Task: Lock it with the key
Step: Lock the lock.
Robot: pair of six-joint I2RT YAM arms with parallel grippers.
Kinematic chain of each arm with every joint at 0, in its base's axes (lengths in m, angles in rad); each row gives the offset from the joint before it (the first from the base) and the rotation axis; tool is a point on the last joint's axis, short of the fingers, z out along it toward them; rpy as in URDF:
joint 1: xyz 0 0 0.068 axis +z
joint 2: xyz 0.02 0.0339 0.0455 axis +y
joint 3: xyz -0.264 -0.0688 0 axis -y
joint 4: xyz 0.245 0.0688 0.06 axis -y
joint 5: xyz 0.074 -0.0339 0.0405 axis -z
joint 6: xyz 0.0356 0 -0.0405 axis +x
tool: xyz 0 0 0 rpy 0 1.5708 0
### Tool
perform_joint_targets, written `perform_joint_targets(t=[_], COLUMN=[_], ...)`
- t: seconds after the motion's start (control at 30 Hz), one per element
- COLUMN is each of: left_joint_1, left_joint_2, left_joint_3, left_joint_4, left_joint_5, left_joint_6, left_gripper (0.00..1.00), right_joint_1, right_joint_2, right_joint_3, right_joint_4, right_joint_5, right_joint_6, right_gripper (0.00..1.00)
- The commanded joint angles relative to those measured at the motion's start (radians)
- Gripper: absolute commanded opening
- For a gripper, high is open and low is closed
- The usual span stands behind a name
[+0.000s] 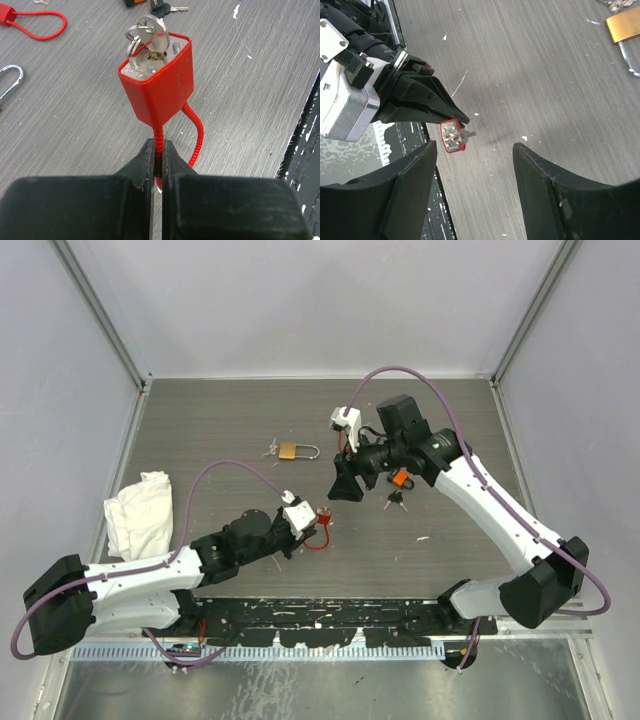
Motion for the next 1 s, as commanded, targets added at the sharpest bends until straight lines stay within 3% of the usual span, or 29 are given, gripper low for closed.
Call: perform_joint_targets(t=[0.0,0.53,0.97], left_joint_1=[0.001,0.0,0.002], left_joint_2=[-0.006,0.016,0.038], left_joint_3=[0.051,0.069,0.084], left_joint_4=[0.042,0.037,0.038], left_joint_5=[0.003,-0.034,-0.028], left_joint_6=[0.013,-0.006,-0.02], left_gripper=[0.0,0.0,0.0], right_joint_1=[0.048,0.108,0.126], right_joint_2=[0.015,0.025,0.02], right_joint_3=[0.031,-0.045,-0.051], right_joint_4=[0.035,0.041,0.071], right_joint_5=[0.047,0.105,0.107], right_joint_6=[0.058,0.14,0.176], right_gripper=[0.66,0.48,0.47])
